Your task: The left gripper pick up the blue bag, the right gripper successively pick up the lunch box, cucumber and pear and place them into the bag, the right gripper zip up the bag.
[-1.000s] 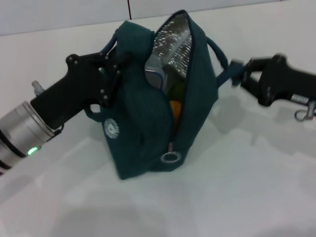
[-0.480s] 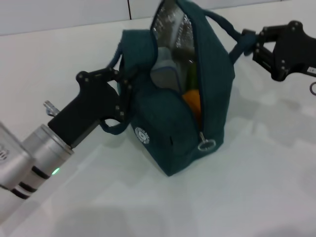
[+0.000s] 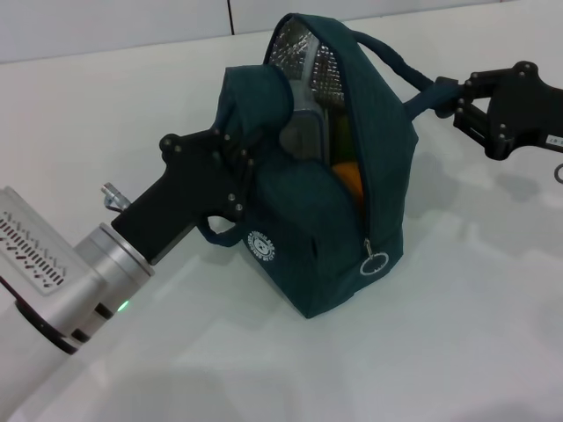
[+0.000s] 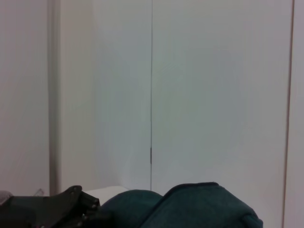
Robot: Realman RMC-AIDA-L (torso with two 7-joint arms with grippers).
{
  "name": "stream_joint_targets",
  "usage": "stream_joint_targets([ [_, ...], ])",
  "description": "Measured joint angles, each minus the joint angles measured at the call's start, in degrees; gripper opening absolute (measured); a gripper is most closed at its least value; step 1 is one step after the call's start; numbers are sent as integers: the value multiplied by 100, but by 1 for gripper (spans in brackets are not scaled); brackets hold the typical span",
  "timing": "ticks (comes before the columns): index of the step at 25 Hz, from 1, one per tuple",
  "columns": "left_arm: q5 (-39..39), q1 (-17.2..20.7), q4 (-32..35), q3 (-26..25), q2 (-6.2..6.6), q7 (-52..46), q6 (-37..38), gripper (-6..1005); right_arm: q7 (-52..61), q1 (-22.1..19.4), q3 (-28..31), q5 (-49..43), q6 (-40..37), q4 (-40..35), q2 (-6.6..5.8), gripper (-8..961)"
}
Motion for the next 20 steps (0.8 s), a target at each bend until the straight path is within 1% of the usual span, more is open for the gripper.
stream_joint_targets([
  [7,7,23,19,0,1,6,8,45,5,-63,-8,-8,-249,-23,3,88],
  [11,24,35,28,1,-6,8,19,51,-14,-125,23,-44,-274,4,3,252],
  [14,43,36,36,1,-3,4,21,58,-66,-221,92,131,-369,47,3,371],
  [18,44,36,40,1,-4,-4,6,66,-639,-355,173,397,-787,215,17,527],
  [20,41,36,41,1,-5,-9,6,71,-803,-381,177,476,-974,312,8,545],
])
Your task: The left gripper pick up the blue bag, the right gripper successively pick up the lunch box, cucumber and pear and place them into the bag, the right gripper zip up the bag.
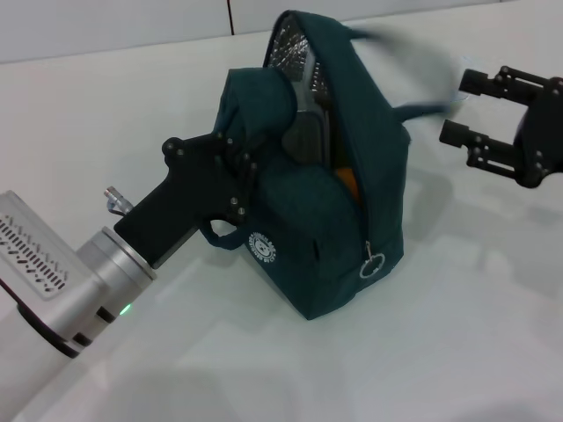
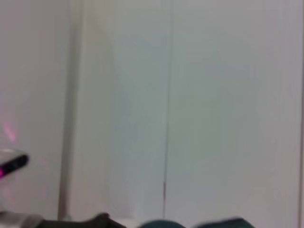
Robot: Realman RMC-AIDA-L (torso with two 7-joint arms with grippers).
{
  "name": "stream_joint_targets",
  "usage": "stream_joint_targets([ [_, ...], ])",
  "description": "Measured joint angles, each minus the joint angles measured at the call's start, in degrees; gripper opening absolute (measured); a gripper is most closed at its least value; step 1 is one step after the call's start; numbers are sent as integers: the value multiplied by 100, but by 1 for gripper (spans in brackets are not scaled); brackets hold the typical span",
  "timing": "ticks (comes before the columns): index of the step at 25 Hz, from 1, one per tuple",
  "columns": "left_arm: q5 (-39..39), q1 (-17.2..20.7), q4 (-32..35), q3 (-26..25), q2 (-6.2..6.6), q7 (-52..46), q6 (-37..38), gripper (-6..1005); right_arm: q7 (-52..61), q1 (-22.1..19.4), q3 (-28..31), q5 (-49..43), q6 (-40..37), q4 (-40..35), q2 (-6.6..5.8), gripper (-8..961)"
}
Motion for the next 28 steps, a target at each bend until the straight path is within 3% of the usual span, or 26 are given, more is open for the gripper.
stream_joint_targets([
  [6,7,0,1,2,2,-22,6,84,-18,-86,-5,-190,-536,-12,-162,599],
  [10,12,6,52,16,0,-24,16,92,87,26,-47,-1062,-752,-29,-248,623],
  [17,16,-5,144,6,6,-41,28,107,294,407,-104,-2456,41,100,20,606],
  [24,22,-4,201,0,9,-52,32,122,472,699,-235,-2616,325,427,30,599],
  [28,22,-8,203,0,11,-52,23,131,722,831,-691,-2669,618,434,39,599],
])
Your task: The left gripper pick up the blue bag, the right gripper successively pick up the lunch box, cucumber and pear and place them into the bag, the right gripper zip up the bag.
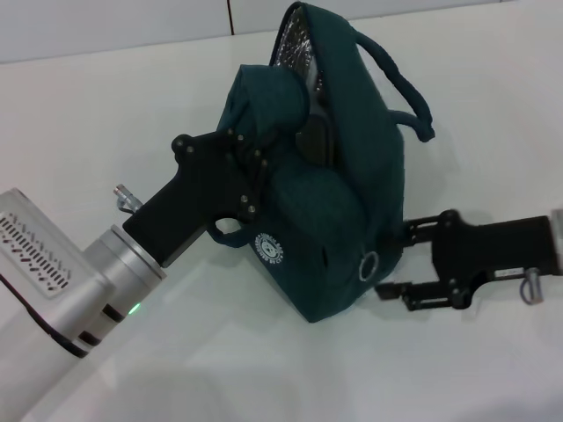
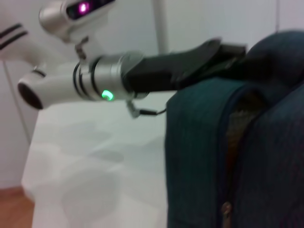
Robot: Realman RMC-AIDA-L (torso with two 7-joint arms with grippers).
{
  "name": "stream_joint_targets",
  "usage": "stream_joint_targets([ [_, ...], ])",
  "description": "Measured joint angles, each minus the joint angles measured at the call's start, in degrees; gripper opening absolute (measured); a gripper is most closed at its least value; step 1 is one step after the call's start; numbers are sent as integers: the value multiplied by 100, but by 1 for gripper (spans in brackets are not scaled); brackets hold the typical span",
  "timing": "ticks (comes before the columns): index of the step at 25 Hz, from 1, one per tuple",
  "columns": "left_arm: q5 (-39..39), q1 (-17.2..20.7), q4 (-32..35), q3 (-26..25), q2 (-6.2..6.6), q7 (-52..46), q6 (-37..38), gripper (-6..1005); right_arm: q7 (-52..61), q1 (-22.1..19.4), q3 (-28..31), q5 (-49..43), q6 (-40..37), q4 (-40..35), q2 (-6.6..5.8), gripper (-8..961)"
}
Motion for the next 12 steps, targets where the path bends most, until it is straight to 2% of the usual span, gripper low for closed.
stream_joint_targets([
  [5,-1,-10,0,0,3,0,-11,142,179,125,-514,35,298,11,15,600],
  [10,-15,-11,0,0,10,0,-2,152,188,267,-613,65,411,165,34,600],
  [12,-16,-11,0,0,11,0,0,157,193,335,-637,65,412,241,39,563],
])
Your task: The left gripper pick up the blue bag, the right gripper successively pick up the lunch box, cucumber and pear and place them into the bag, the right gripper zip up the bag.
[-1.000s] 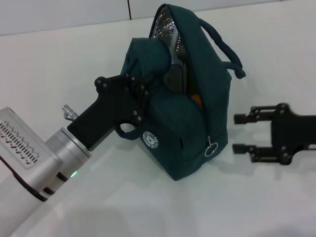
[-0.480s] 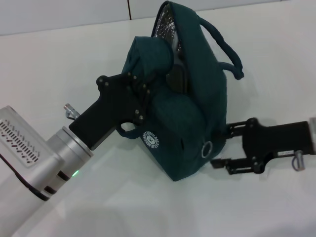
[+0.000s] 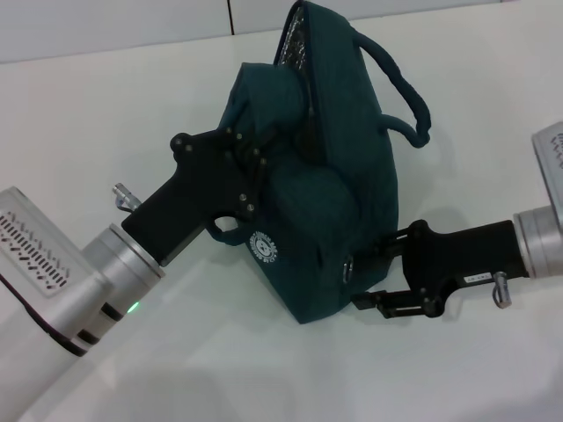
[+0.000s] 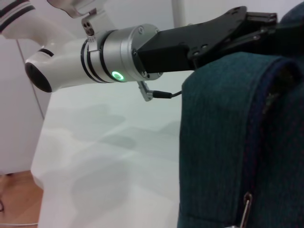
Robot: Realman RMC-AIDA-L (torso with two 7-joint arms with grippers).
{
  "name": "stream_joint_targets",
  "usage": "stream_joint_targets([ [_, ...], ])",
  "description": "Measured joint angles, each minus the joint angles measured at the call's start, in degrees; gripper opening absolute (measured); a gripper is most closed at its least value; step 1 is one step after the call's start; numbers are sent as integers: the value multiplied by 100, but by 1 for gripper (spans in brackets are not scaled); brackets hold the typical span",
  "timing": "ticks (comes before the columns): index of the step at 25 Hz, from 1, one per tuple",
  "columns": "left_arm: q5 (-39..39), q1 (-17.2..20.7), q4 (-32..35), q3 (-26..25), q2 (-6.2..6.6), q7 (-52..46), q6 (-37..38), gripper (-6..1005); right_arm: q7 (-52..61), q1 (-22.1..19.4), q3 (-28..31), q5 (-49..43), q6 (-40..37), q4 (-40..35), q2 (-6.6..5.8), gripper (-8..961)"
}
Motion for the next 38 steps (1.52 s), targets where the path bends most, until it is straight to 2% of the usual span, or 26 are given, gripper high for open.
stream_joint_targets([
  [4,-1,6,0,0,1,42,7,165,5,59,-5,9,-7,57,22,490],
  [6,5,12,0,0,3,40,23,170,0,60,-6,36,-9,57,31,497],
  [12,4,24,0,4,-1,17,82,183,-55,69,-10,86,-5,57,44,380],
  [18,-3,96,40,0,-9,18,205,195,-121,78,-10,150,14,106,44,150],
  [22,-34,278,75,-6,-8,19,524,204,-183,93,-9,169,62,150,42,147],
  [33,-8,576,51,-18,24,-355,907,432,-196,165,-14,176,158,192,34,135],
  [38,11,444,-147,8,38,-681,845,638,-196,236,-69,243,162,205,41,133],
])
